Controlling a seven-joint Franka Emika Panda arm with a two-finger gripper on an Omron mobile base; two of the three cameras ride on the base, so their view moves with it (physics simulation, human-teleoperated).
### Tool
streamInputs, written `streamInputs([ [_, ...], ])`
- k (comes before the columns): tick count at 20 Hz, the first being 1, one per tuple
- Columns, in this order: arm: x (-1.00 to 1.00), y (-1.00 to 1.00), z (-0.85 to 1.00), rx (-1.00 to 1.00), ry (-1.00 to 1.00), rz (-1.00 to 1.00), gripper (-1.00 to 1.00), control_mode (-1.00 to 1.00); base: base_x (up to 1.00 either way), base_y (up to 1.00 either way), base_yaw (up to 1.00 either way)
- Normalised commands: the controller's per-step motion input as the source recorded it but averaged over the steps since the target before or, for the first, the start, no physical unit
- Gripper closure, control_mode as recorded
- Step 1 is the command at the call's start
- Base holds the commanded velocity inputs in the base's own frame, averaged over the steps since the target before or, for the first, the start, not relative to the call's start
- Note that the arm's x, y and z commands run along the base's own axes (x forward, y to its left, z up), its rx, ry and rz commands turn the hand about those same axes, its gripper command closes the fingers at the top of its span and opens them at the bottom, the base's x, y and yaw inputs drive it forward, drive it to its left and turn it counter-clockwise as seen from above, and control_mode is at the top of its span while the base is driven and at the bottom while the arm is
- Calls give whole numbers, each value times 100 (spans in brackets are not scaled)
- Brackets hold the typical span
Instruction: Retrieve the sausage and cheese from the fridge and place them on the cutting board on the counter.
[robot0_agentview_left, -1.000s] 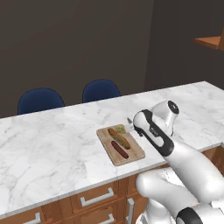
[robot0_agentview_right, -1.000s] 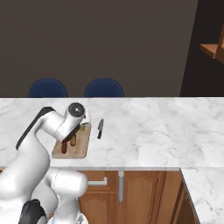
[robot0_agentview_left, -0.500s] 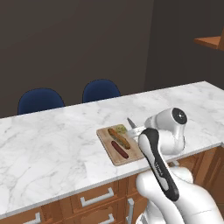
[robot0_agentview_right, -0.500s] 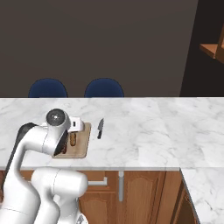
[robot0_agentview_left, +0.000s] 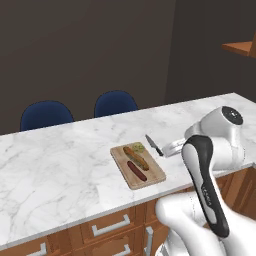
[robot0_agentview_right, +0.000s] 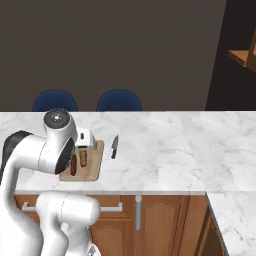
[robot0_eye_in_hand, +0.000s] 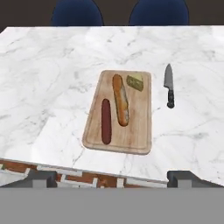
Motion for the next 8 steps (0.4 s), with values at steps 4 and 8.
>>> streamInputs([
  [4,-92,-8,3,-7,-16,0,-100,-100,0,0,0],
  [8,-91,1,-1,-8,-27,-2,-100,-100,0,0,0],
])
